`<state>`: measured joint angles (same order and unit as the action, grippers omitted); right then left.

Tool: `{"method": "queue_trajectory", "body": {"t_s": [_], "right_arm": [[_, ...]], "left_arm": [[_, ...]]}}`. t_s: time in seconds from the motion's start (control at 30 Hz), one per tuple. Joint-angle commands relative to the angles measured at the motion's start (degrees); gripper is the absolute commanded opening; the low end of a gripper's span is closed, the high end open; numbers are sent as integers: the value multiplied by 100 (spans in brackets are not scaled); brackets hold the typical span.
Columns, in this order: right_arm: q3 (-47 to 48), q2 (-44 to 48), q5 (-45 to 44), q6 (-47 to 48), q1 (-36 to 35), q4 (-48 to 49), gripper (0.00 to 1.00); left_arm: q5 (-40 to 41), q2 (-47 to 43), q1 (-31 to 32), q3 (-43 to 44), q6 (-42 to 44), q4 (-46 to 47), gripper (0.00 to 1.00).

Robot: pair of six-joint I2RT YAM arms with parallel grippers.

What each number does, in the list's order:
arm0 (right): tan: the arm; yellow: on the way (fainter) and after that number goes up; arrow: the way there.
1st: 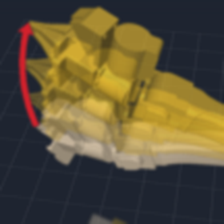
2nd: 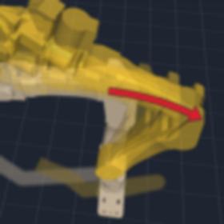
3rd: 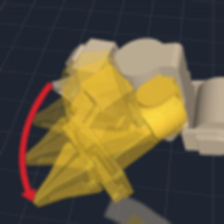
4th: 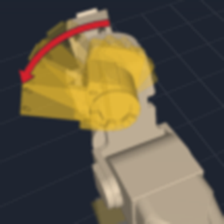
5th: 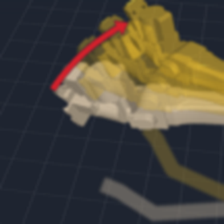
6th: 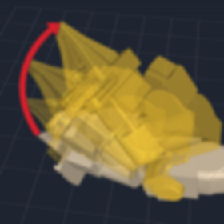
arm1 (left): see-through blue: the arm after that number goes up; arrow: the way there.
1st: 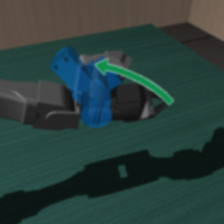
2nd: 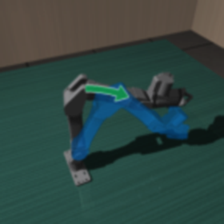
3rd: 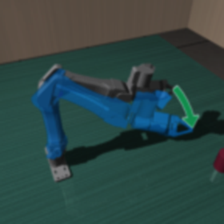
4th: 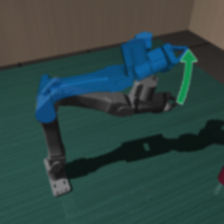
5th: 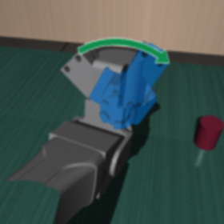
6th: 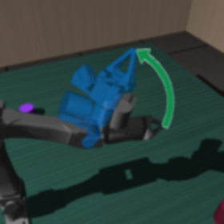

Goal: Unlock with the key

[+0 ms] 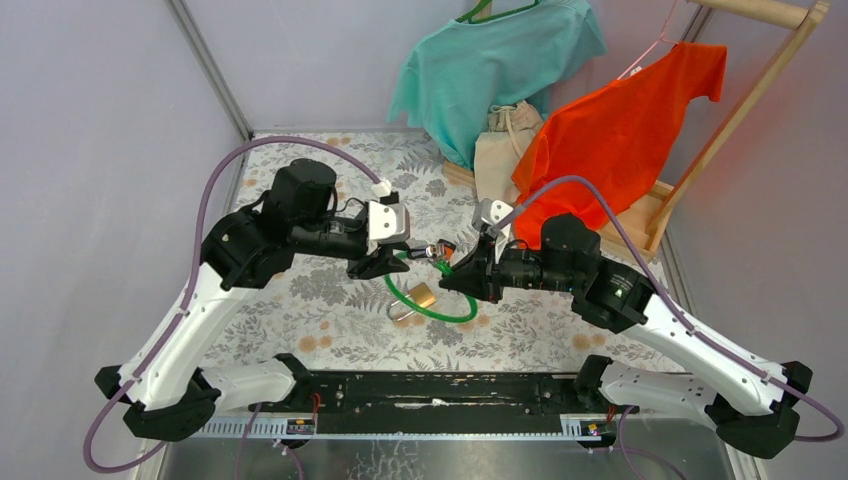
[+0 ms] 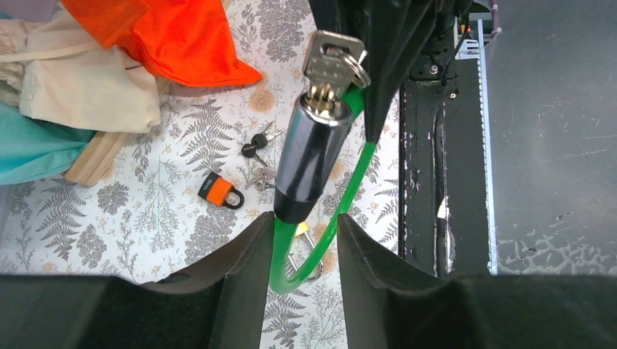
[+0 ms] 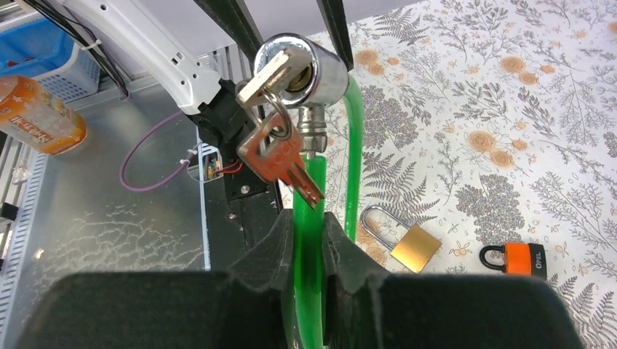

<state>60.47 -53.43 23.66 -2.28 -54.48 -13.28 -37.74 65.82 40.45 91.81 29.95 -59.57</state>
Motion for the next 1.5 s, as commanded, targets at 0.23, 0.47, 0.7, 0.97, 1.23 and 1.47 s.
{"method": "queue_trajectory", "body": {"t_s": [0.23,0.47,0.7,0.97,1.23,1.47], "right_arm": [[144,153,424,83,13,703,0],[104,47,541,-52,6,1039,0],[70,-124,248,-267,-7,1042,27],[949,-59,-202,-509,4,-319,75],[1987,-486,-726,-815,5,-962,64],[2708,-1151,-625,-931,7,-1127,53]], "left_arm": [[11,-86,-46,-281,-45,-77,42],[-135,3,-41,-330,-73,64,35],[299,-87,-44,-317,-123,533,0],[1596,-651,-46,-1015,829,1244,0],[1925,-721,105,-1097,1358,1290,0],[2258,-730,322,-1143,1523,1288,0]]}}
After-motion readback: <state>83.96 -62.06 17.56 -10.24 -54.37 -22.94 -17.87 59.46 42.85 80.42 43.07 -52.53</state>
